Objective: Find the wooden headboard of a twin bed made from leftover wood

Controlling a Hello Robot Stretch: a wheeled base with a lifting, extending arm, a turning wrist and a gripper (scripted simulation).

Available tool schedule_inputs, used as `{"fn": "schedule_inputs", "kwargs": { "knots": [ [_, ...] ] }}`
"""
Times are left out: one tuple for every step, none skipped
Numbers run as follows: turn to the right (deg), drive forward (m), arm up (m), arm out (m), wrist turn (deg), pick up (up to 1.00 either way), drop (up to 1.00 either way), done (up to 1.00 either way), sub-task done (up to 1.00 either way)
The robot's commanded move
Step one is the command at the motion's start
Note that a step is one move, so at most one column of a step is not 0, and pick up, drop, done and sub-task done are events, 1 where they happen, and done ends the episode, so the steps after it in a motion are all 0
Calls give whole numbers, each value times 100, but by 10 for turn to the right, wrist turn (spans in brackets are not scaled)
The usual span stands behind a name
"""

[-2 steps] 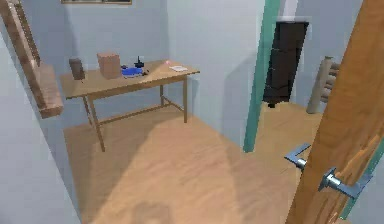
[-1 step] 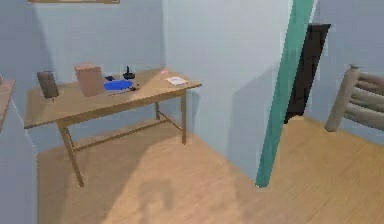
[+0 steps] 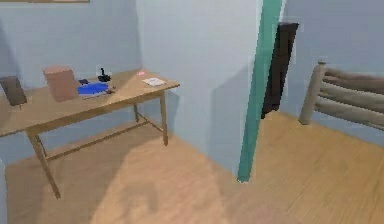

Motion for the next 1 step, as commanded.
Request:
{"fn": "schedule_inputs", "kwargs": {
  "knots": [
    [0, 45, 0, 0, 0, 0, 0, 0, 0]
  ]
}}
